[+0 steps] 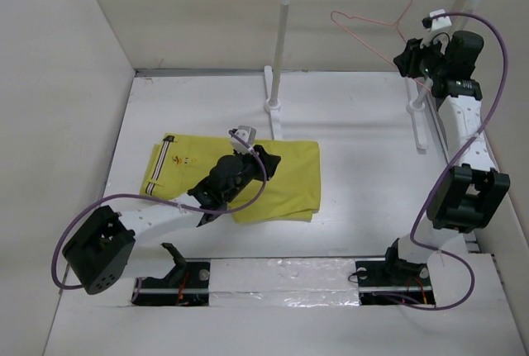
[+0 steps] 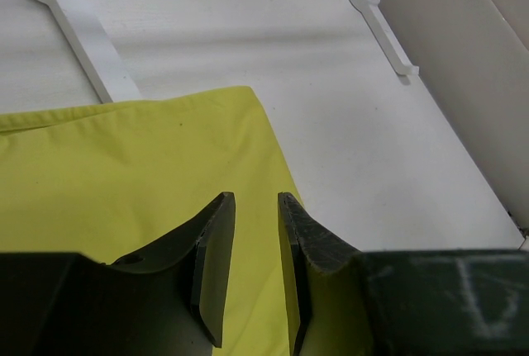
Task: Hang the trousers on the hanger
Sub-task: Pick up the hanger from the clothesline.
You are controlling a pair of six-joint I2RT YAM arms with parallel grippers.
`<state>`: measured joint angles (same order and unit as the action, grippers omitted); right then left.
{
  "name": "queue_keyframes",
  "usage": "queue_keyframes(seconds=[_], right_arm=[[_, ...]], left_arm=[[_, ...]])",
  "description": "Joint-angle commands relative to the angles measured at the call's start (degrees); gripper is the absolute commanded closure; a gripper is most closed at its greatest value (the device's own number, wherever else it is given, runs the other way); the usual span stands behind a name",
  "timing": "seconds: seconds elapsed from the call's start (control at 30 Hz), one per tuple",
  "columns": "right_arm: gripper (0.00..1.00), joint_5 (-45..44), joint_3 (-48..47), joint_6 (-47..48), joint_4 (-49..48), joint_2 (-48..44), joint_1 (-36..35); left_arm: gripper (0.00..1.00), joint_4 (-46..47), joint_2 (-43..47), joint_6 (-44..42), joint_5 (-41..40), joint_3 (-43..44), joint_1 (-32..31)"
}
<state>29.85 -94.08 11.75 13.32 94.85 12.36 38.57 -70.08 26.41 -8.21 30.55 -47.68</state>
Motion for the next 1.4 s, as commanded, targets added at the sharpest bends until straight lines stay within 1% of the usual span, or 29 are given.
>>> queue_keyframes(seconds=[0.0, 0.07, 0.13, 0.23, 0.3, 0.33, 0.37, 0.43, 0.7, 0.8, 0.83, 0.9, 0.93, 1.0, 1.03, 1.07, 1.2, 1.27, 1.3, 1.37], right_arm=[[0.57, -2.33, 0.83, -0.06, -3.39, -2.65, -0.23], [0.57, -0.94, 0.22, -0.15, -3.22, -2.39, -0.23], [0.61, 0.3, -0.13, 0.38, -2.78, -2.82, -0.23], [0.61, -1.97, -0.22, -0.14, -4.26, -4.67, -0.23], [0.56, -2.86, -0.66, -0.41, -5.06, -5.02, 0.3], [0.46, -2.6, -1.18, -0.5, -4.97, -4.76, 0.99], [0.4, -2.34, -1.36, -0.5, -5.06, -4.41, 1.78], [0.33, -1.72, -1.71, -0.85, -5.15, -3.01, 2.4], [0.32, -0.94, -2.94, -1.46, -5.59, 2.62, 3.02], [0.39, 0.03, -2.77, -1.64, -6.03, 3.67, 3.02], [0.45, 0.04, -2.69, -1.64, -6.2, 3.76, 3.02], [0.53, 0.65, -2.42, -1.73, -6.47, 3.59, 2.5], [0.6, 0.83, -2.07, -1.73, -6.55, 3.33, 2.49], [0.68, 0.48, -0.93, -1.64, -7.78, 2.36, 1.88], [0.8, 0.22, -0.4, -1.55, -8.05, 1.49, 1.88], [0.83, 0.21, -0.14, -1.64, -8.4, 1.22, 1.88], [0.88, 1.09, 1.7, -2.17, -9.71, -0.89, 1.35], [0.98, 0.92, 3.11, -2.87, -11.2, -2.29, 0.83], [1.0, 0.66, 3.46, -3.31, -11.65, -2.73, 0.82], [1.0, 0.57, 4.6, -4.01, -12.7, -3.7, 0.21]], left_arm=[[0.76, 2.57, 0.04, -0.13, 0.65, 1.1, -0.4], [0.76, 2.65, 0.21, -0.13, 0.56, 1.1, -0.4], [0.76, 2.83, 0.21, -0.22, 0.82, 1.01, -0.4], [0.76, 2.3, -0.32, -0.31, 0.56, 1.36, -0.4], [0.76, 2.48, -0.14, -0.4, 0.56, 1.27, -0.4], [0.76, 2.57, -0.14, -0.4, 0.73, 1.27, -0.4], [0.76, 2.65, -0.05, -0.4, 0.74, 1.27, -0.4], [0.76, 2.48, -0.23, -0.31, 0.65, 1.45, -0.4], [0.77, 2.48, -0.67, -0.4, 1.0, 1.45, -0.4], [0.77, 2.66, -1.19, -0.49, 0.91, 1.53, -0.4], [0.77, 2.48, -1.37, -0.49, 0.65, 1.8, -0.4], [0.77, 2.3, -1.72, -0.22, 0.74, 1.8, -0.4], [0.77, 2.48, -1.72, -0.31, 1.0, 1.8, -0.4], [0.77, 2.74, -2.16, -0.31, 1.0, 1.88, -0.4], [0.77, 2.57, -2.34, -0.31, 1.09, 2.15, -0.4], [0.77, 2.57, -2.51, -0.14, 1.35, 2.15, -0.4], [0.77, 3.62, -3.39, 0.3, 2.93, 2.24, -0.4], [0.77, 3.18, -3.74, 0.39, 2.93, 2.5, -0.4], [0.77, 3.27, -3.57, 0.39, 2.93, 2.5, -0.4], [0.77, 3.79, -3.39, 0.39, 3.2, 2.24, -0.4]])
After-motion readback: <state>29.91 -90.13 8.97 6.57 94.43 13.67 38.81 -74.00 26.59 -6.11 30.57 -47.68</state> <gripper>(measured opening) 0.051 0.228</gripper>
